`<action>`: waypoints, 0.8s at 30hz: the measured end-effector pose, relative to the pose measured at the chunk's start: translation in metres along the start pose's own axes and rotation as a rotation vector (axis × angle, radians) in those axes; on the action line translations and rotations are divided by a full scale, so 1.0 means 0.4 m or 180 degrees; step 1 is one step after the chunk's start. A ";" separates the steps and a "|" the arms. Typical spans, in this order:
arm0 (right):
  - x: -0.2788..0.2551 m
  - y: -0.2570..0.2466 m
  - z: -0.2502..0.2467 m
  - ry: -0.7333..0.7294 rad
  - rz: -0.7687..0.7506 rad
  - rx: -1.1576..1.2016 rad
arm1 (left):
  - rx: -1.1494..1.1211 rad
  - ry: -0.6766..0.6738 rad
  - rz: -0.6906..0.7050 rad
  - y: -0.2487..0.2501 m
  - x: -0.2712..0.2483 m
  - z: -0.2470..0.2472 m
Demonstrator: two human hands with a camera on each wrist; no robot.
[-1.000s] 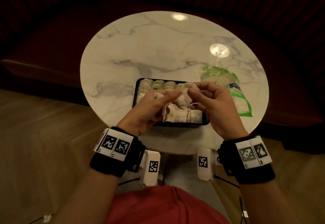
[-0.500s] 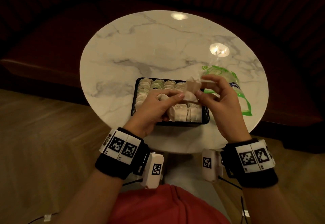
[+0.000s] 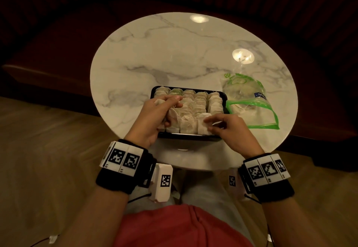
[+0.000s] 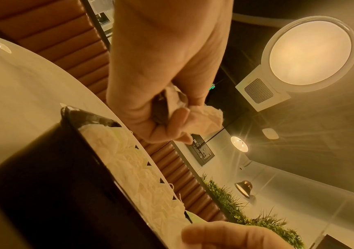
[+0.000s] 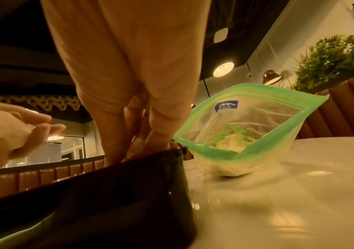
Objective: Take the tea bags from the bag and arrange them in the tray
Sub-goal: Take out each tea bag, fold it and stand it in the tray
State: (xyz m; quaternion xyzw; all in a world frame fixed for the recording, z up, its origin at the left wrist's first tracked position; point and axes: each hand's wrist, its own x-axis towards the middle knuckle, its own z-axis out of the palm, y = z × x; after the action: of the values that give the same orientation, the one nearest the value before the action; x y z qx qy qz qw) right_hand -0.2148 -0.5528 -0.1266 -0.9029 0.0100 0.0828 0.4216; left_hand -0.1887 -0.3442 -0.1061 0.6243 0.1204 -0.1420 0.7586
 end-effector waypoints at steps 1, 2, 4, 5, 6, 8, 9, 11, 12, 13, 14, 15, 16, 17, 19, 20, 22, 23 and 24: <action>0.001 -0.002 0.002 -0.0032 -0.0003 -0.0051 | 0.0003 -0.0015 -0.0001 -0.001 0.000 0.000; 0.003 -0.004 0.006 -0.0028 -0.0029 -0.0137 | 0.0001 -0.0036 -0.0003 -0.001 -0.001 0.001; 0.005 -0.005 0.013 0.0027 -0.0088 -0.0398 | 0.0008 -0.0080 -0.0012 -0.002 -0.001 0.003; 0.007 -0.005 0.016 0.0052 -0.0108 -0.0528 | 0.0022 -0.0094 -0.0023 -0.003 -0.001 0.004; 0.009 -0.005 0.019 0.0066 -0.0119 -0.0624 | 0.0039 -0.0107 -0.0034 -0.004 0.000 0.005; 0.016 -0.004 0.024 0.0099 -0.0146 -0.0751 | 0.0056 -0.0137 -0.0033 -0.005 0.000 0.004; 0.019 -0.004 0.026 0.0128 -0.0151 -0.0814 | 0.0062 -0.0140 -0.0028 -0.006 0.000 0.004; 0.026 -0.007 0.029 0.0123 -0.0123 -0.0947 | 0.0073 -0.0129 -0.0024 -0.007 0.002 0.003; 0.029 -0.008 0.030 0.0085 -0.0116 -0.1021 | 0.0073 -0.0124 -0.0026 -0.008 0.003 0.002; 0.030 -0.009 0.029 0.0041 -0.0122 -0.1079 | 0.0063 -0.0122 -0.0035 -0.008 0.003 0.002; 0.031 -0.009 0.024 0.0020 -0.0136 -0.1083 | 0.0045 -0.0124 -0.0054 -0.009 0.003 0.003; 0.029 -0.009 0.017 0.0052 -0.0158 -0.1027 | 0.0017 -0.0132 -0.0083 -0.009 0.003 0.003; 0.026 -0.009 0.007 0.0147 -0.0190 -0.0934 | -0.0024 -0.0144 -0.0121 -0.009 0.003 0.004; 0.022 -0.009 -0.004 0.0296 -0.0232 -0.0828 | -0.0086 -0.0155 -0.0168 -0.009 0.003 0.005; 0.012 -0.012 -0.029 0.0686 -0.0350 -0.0573 | -0.0221 -0.0151 -0.0295 -0.009 0.004 0.007; 0.006 -0.014 -0.040 0.0862 -0.0402 -0.0405 | -0.0260 -0.0145 -0.0359 -0.010 0.006 0.009; -0.005 -0.023 -0.056 0.1116 -0.0439 -0.0016 | -0.0301 -0.0164 -0.0459 -0.009 0.007 0.014; -0.009 -0.030 -0.061 0.1191 -0.0425 0.0186 | -0.0342 -0.0181 -0.0498 -0.009 0.007 0.017; -0.015 -0.039 -0.063 0.1228 -0.0405 0.0380 | -0.0391 -0.0194 -0.0525 -0.009 0.005 0.021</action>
State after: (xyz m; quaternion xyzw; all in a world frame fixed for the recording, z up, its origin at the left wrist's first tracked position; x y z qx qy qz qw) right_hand -0.2157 -0.5622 -0.0979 -0.8743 0.0383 -0.1192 0.4690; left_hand -0.1881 -0.3532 -0.1087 0.5600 0.1567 -0.2151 0.7846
